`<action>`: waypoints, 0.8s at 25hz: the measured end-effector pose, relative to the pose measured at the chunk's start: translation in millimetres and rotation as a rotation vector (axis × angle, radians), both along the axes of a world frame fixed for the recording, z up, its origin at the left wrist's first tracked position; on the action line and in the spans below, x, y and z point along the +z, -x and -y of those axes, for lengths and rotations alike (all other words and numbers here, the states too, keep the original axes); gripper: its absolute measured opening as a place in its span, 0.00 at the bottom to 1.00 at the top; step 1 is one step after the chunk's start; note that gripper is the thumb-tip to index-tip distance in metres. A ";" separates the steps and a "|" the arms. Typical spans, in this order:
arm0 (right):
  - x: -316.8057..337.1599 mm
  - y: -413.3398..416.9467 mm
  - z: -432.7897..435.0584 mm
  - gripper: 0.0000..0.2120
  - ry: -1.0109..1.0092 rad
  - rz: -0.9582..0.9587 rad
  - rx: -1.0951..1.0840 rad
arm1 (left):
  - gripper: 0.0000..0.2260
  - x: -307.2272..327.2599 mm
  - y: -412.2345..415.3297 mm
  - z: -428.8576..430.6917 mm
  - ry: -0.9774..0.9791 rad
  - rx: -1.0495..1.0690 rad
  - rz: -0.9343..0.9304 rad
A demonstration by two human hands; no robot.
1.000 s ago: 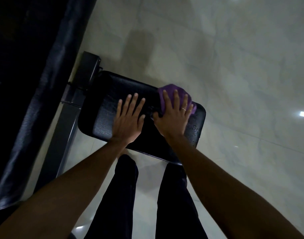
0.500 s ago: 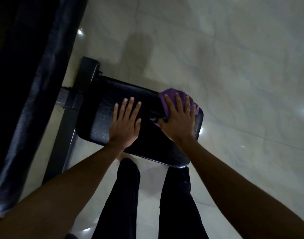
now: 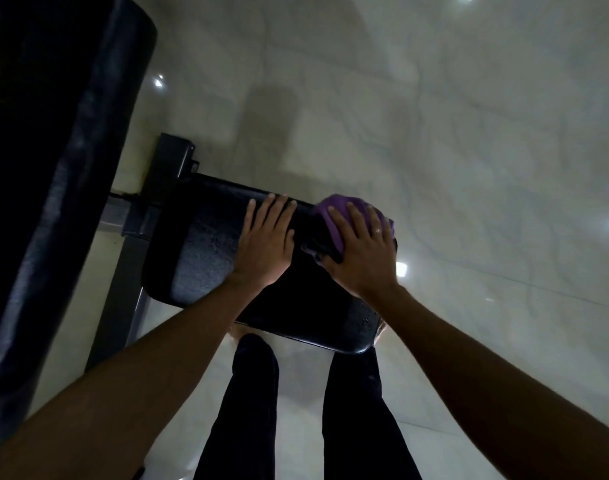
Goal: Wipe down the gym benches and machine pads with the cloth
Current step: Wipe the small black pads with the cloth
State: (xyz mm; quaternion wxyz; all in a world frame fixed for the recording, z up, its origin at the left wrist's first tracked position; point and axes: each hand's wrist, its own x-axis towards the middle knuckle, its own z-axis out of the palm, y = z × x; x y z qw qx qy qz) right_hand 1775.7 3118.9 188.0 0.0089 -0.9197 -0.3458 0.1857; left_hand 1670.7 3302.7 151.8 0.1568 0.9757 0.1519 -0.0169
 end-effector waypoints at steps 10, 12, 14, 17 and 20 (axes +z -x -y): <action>11.5 -42.1 40.1 0.39 0.029 -0.089 -0.246 | 0.25 -6.5 -31.9 6.9 -0.095 -0.032 -0.104; 4.9 -38.0 26.5 0.37 0.028 -0.040 -0.236 | 0.25 -6.1 -32.2 8.8 -0.115 -0.026 -0.110; -2.5 -32.7 -9.6 0.35 0.027 -0.026 -0.149 | 0.25 -5.8 -32.7 8.0 -0.125 -0.031 -0.102; -3.1 -31.3 -38.6 0.37 0.013 -0.061 -0.078 | 0.24 -5.1 -33.9 8.3 -0.126 -0.038 -0.094; -3.7 -22.1 4.0 0.38 -0.108 -0.047 -0.248 | 0.24 -5.5 -33.2 8.8 -0.126 -0.030 -0.089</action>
